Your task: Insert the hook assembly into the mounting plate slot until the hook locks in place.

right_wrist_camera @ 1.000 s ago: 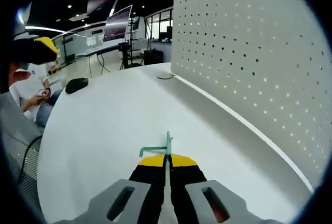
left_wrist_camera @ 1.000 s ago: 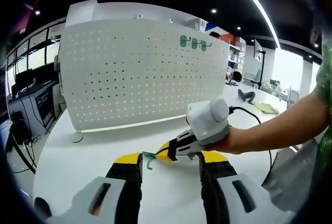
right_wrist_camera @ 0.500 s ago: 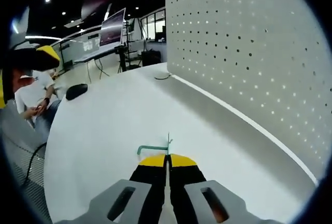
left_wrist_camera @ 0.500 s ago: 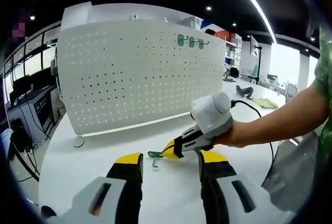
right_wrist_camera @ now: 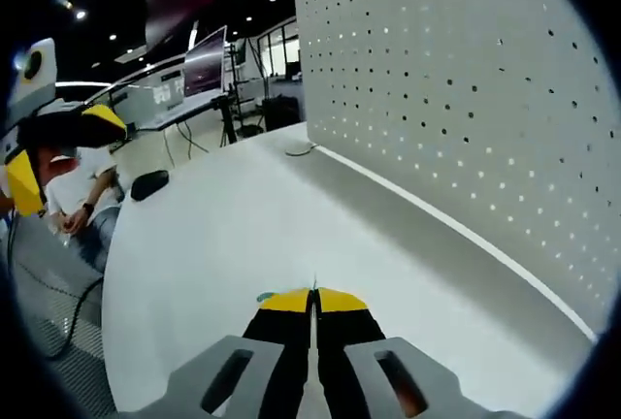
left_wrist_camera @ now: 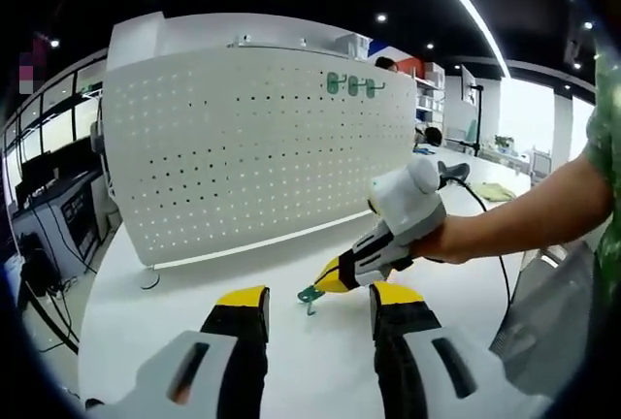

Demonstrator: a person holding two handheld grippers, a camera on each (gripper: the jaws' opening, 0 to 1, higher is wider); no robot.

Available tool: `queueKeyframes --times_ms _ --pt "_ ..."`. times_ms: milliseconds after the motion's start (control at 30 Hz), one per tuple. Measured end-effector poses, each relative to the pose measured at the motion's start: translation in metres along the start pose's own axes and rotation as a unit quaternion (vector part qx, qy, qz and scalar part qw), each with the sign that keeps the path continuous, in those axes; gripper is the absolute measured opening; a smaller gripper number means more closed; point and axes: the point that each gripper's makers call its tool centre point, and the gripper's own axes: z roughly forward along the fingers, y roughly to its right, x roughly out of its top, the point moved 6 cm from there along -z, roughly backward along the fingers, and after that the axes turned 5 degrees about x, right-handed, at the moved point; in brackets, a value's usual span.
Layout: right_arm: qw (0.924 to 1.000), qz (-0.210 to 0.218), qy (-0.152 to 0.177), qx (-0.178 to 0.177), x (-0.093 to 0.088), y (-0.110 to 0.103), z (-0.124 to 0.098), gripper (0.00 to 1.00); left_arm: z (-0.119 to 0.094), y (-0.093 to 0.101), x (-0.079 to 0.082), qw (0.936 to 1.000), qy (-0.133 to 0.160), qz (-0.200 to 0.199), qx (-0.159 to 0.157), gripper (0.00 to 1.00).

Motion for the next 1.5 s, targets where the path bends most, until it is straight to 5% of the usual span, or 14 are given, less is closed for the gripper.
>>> queueKeyframes --times_ms 733,1167,1500 --pt "0.996 0.086 0.023 0.01 0.017 0.0 -0.053 0.0 0.0 0.014 0.01 0.9988 0.012 0.04 -0.026 0.41" --pt "0.9968 0.066 0.043 0.014 0.069 -0.012 -0.105 0.0 0.001 0.023 0.037 0.9959 0.043 0.065 -0.045 0.41" --pt "0.995 0.061 0.064 0.046 0.119 -0.025 -0.145 0.0 -0.001 0.031 0.077 0.9903 0.085 0.095 -0.055 0.4"
